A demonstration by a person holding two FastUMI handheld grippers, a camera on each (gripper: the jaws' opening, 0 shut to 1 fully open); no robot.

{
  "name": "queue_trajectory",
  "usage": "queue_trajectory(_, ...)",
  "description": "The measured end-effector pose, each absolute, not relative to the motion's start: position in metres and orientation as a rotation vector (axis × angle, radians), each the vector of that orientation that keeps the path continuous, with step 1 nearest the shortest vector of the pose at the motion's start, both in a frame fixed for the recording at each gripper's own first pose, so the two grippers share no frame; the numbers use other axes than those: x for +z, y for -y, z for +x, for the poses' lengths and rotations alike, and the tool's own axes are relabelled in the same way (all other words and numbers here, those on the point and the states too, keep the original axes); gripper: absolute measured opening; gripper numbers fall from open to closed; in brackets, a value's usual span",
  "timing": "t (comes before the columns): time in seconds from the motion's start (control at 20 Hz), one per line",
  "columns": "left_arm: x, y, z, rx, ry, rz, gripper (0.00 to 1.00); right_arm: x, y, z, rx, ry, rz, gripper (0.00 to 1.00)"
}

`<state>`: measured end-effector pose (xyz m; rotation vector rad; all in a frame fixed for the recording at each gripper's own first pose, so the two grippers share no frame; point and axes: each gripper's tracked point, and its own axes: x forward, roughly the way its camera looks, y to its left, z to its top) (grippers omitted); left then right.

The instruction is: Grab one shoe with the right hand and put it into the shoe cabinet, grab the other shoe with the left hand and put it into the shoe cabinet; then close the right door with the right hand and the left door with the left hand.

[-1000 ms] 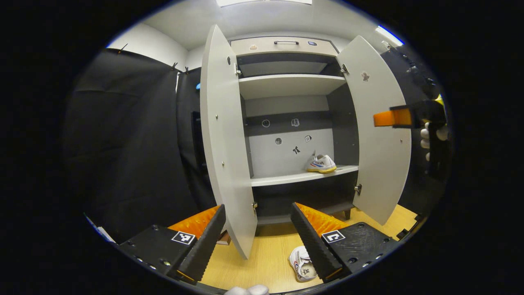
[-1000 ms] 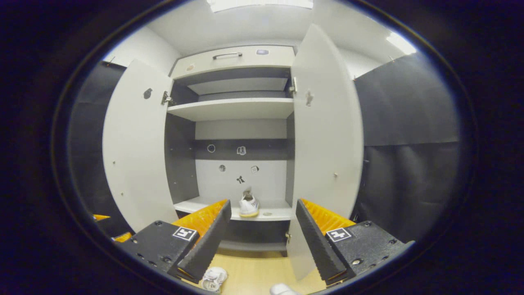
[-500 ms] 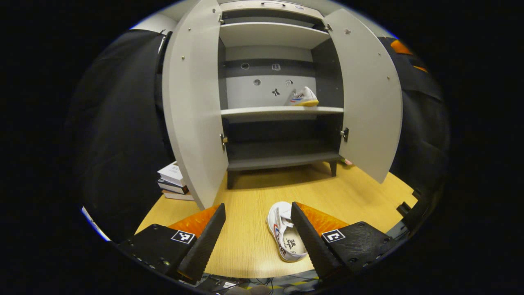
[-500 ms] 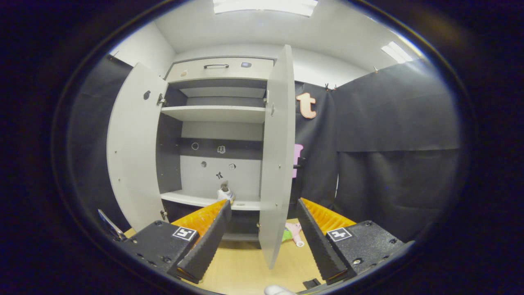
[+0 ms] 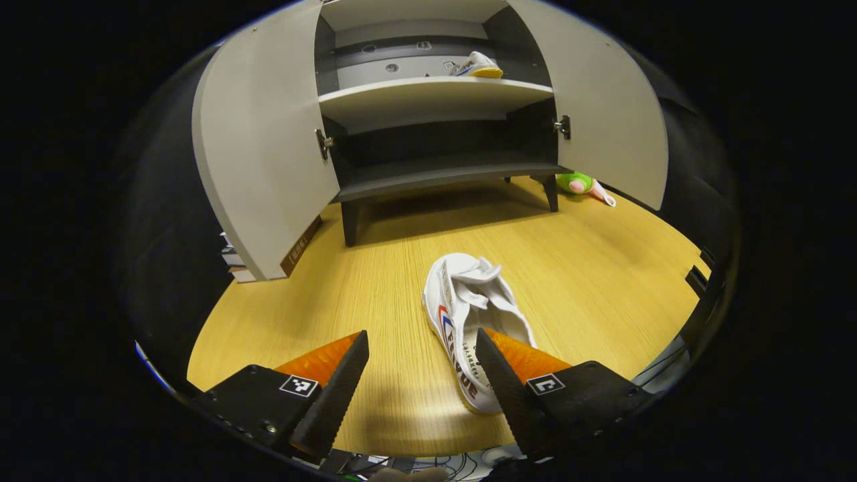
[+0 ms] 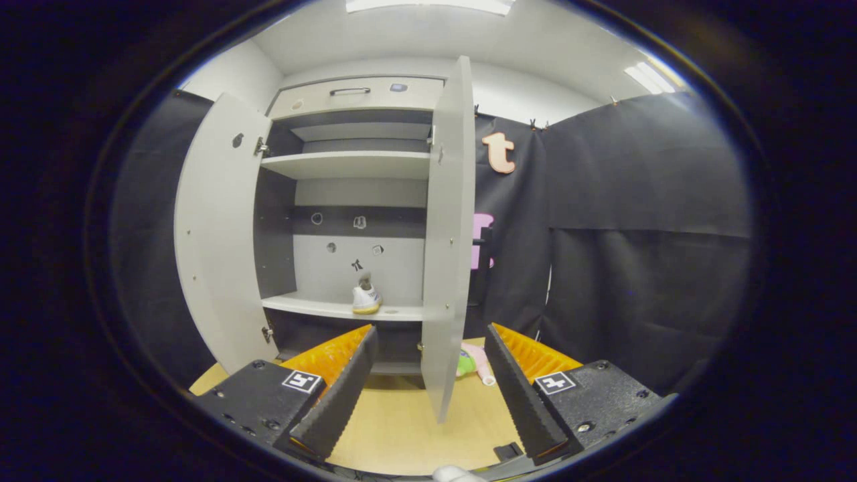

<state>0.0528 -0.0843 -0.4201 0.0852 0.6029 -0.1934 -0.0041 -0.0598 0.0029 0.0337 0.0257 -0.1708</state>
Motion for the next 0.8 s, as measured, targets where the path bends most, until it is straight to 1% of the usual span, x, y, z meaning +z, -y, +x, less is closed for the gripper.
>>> queue_trajectory(0.3,-0.440,0.098,0.095,-0.207,-0.623,0.085,0.96,-0.006,0.052,0.012,-0.149,-0.068,0.005,1.00)
queue_trajectory(0.35,-0.443,0.099,0.102,-0.204,-0.629,0.081,0.94,-0.006,0.051,0.015,-0.146,-0.067,0.007,1.00)
queue_trajectory(0.4,-0.446,0.098,0.108,-0.203,-0.633,0.086,0.81,-0.006,0.051,0.017,-0.145,-0.067,0.009,1.00)
queue_trajectory(0.45,-0.447,0.099,0.114,-0.207,-0.635,0.088,0.84,-0.007,0.051,0.020,-0.141,-0.071,0.011,1.00)
queue_trajectory(0.5,-0.450,0.100,0.122,-0.215,-0.636,0.088,0.83,-0.008,0.050,0.023,-0.135,-0.074,0.015,1.00)
queue_trajectory(0.6,-0.457,0.111,0.127,-0.248,-0.655,0.067,0.77,-0.010,0.049,0.027,-0.131,-0.081,0.017,1.00)
queue_trajectory(0.65,-0.460,0.120,0.129,-0.276,-0.673,0.047,0.67,-0.010,0.049,0.029,-0.131,-0.082,0.018,0.99)
queue_trajectory(0.7,-0.465,0.123,0.135,-0.277,-0.679,0.046,0.57,-0.010,0.049,0.030,-0.128,-0.083,0.020,1.00)
queue_trajectory(0.75,-0.461,0.119,0.134,-0.261,-0.668,0.060,0.30,-0.010,0.050,0.031,-0.129,-0.083,0.020,1.00)
queue_trajectory(0.8,-0.465,0.114,0.134,-0.237,-0.685,0.072,0.42,-0.008,0.051,0.032,-0.129,-0.079,0.021,1.00)
